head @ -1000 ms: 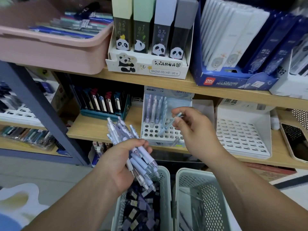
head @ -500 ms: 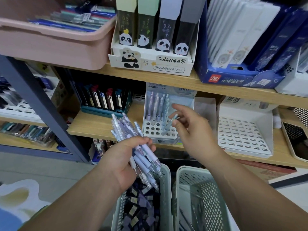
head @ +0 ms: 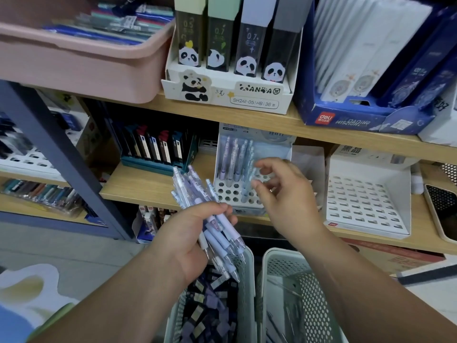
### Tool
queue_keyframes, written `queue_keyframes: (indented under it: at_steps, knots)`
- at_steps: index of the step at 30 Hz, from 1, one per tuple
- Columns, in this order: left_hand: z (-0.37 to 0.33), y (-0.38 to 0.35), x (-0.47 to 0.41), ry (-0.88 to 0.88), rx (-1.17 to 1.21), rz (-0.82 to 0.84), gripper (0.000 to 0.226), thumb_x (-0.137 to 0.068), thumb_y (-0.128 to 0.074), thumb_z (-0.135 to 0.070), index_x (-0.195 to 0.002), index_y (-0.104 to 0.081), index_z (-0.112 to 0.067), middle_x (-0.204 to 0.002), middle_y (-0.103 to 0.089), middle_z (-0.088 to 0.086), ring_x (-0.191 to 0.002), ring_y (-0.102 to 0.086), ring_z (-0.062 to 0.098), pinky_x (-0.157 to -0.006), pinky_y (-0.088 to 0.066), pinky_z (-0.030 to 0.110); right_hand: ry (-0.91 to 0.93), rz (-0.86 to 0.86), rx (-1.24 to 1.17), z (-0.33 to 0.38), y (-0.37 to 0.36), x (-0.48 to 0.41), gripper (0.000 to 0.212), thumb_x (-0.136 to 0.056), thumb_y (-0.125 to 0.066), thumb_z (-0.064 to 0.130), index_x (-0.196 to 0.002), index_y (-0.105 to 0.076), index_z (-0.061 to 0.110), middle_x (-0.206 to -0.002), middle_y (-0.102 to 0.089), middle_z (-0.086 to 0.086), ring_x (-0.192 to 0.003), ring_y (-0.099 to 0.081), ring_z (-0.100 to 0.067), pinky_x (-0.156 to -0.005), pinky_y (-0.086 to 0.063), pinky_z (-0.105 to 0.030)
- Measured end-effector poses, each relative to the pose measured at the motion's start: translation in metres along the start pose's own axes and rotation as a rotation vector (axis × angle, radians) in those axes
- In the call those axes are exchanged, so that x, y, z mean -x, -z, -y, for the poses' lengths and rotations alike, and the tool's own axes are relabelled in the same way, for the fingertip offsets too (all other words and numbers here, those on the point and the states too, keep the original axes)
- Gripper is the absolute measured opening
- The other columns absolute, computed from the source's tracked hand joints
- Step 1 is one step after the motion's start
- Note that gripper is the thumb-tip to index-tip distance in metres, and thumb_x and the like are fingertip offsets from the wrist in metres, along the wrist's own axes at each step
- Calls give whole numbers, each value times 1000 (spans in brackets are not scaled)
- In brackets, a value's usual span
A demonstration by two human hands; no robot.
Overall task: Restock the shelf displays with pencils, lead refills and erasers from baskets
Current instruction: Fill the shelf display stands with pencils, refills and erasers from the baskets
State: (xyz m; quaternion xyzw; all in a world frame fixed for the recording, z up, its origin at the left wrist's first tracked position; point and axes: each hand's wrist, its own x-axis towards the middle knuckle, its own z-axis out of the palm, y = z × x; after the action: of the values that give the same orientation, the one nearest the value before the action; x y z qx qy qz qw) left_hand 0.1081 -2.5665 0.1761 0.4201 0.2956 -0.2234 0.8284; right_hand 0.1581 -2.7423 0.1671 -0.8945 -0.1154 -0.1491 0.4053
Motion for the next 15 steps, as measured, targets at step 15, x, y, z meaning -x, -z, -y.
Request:
queue_keyframes:
  at_steps: [15]
  knots:
    - [15,-16,4,-105,-169,131,50,-67,-83,-14,-111,-71,7,-111,-71,27,-109,-68,40,-106,-46,52,-245,495,-373,26,38,29,26,-69,-92,18,-82,-72,10,-69,-69,0,-59,-60,-9,-55,-50,-21]
